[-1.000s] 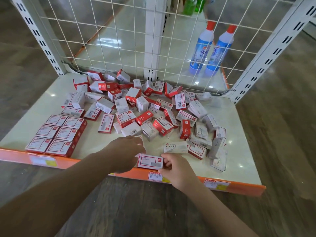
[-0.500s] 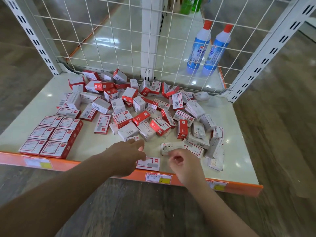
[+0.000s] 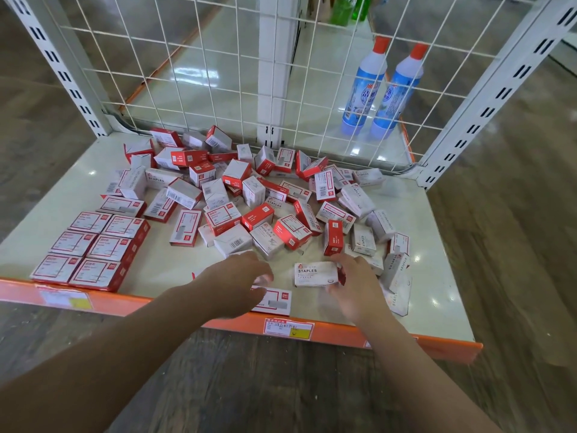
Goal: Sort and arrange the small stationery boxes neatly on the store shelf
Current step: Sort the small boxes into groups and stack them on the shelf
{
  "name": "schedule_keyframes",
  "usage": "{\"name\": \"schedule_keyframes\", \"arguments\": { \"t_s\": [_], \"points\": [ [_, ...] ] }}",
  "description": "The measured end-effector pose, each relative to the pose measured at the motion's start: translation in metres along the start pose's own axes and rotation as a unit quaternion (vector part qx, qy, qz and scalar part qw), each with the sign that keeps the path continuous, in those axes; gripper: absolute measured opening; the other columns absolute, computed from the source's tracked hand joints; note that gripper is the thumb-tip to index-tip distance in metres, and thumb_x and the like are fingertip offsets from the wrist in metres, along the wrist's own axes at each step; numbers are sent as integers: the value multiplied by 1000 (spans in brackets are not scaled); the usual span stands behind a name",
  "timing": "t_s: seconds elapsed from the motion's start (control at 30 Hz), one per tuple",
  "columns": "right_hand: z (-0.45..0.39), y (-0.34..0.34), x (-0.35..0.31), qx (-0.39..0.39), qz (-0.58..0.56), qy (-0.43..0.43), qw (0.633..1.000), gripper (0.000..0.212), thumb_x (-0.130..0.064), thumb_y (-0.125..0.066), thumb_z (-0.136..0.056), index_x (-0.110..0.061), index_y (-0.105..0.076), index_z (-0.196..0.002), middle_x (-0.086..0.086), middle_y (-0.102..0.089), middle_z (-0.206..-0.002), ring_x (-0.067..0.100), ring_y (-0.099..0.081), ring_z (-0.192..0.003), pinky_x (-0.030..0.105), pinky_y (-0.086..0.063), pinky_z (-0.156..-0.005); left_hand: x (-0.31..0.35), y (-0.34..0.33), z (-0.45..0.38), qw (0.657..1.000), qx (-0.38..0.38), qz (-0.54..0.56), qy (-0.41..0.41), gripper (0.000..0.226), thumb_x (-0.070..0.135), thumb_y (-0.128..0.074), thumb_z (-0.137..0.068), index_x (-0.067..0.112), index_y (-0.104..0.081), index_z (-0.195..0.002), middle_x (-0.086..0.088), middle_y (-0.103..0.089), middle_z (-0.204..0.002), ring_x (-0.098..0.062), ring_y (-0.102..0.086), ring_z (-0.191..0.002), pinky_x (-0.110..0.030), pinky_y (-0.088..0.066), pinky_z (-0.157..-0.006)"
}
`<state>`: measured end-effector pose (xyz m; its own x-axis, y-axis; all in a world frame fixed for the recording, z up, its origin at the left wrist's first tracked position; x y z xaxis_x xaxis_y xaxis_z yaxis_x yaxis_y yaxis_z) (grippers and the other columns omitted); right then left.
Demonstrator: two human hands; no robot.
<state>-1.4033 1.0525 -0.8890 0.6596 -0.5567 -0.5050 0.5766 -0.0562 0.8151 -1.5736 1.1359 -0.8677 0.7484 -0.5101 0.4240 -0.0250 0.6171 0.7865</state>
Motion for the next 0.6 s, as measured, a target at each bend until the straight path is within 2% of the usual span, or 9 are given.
{"name": "schedule_keyframes", "arguments": {
  "t_s": [0.1,0.17,0.23,0.33,0.4,0.47,0.53,0.6],
  "points": [
    [5,3,3,16,-41,-14,999,43,-17,-63,-86,-27,-47,-124,-3,-55,-128,15,-53,-115,19,-45,-83,-3,1,-3,994,21,107,30,28,26,-55,-91,27,-55,-119,6,-53,-127,-10,-50,-108,-25,-44,-94],
    [10,6,6,31,-65,-15,997,43,-18,-66,-84,-27,-49,-122,-6,-58,-124,11,-56,-103,17,-45,-81,-2,2,-7,986,25,157,47,29,24,-56,-91,24,-54,-120,4,-55,-122,-10,-52,-101,-21,-45,-84],
    [15,8,7,41,-103,-10,994,44,-17,-69,-81,-27,-51,-119,-7,-61,-112,7,-53,-90,15,-45,-80,3,2,-10,977,21,204,62,32,21,-55,-92,22,-53,-123,2,-54,-119,-11,-53,-98,-17,-46,-74],
    [24,11,3,42,-172,0,984,42,-16,-73,-78,-32,-50,-108,-14,-56,-87,6,-54,-77,6,-41,-65,11,1,-11,962,10,264,71,34,18,-55,-92,19,-52,-126,3,-56,-109,-8,-53,-86,-13,-43,-63],
    [28,12,0,33,-195,13,980,42,-16,-73,-77,-35,-47,-104,-17,-53,-84,6,-55,-79,7,-43,-66,16,0,-12,954,1,293,71,26,19,-55,-92,20,-55,-118,7,-56,-99,-7,-54,-80,-15,-45,-64],
    [31,13,-4,26,-197,29,980,42,-18,-73,-77,-37,-45,-102,-18,-54,-87,7,-56,-83,9,-46,-70,18,1,-12,946,1,315,74,9,19,-56,-91,25,-58,-98,10,-55,-93,-11,-56,-79,-17,-48,-66],
    [32,14,-6,20,-201,40,979,43,-17,-73,-77,-40,-45,-100,-16,-56,-92,8,-58,-87,9,-46,-72,20,4,-12,941,7,332,68,12,18,-58,-90,27,-56,-82,12,-56,-88,-13,-57,-80,-17,-48,-68],
    [32,16,-5,13,-207,45,977,44,-14,-71,-79,-40,-45,-101,-15,-56,-98,5,-57,-89,6,-46,-72,21,5,-11,941,6,331,64,12,17,-60,-89,25,-55,-80,11,-56,-85,-14,-56,-79,-15,-47,-66]
  ]
}}
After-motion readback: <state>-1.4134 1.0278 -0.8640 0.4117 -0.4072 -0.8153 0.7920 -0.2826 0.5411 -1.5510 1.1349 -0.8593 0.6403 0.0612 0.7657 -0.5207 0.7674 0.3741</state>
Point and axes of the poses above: each hand's wrist, its own z-axis away from the middle knuckle, its own y-axis out of the back of the hand, x = y × z, the point moved 4 cm from there along -z, towards the middle knuckle
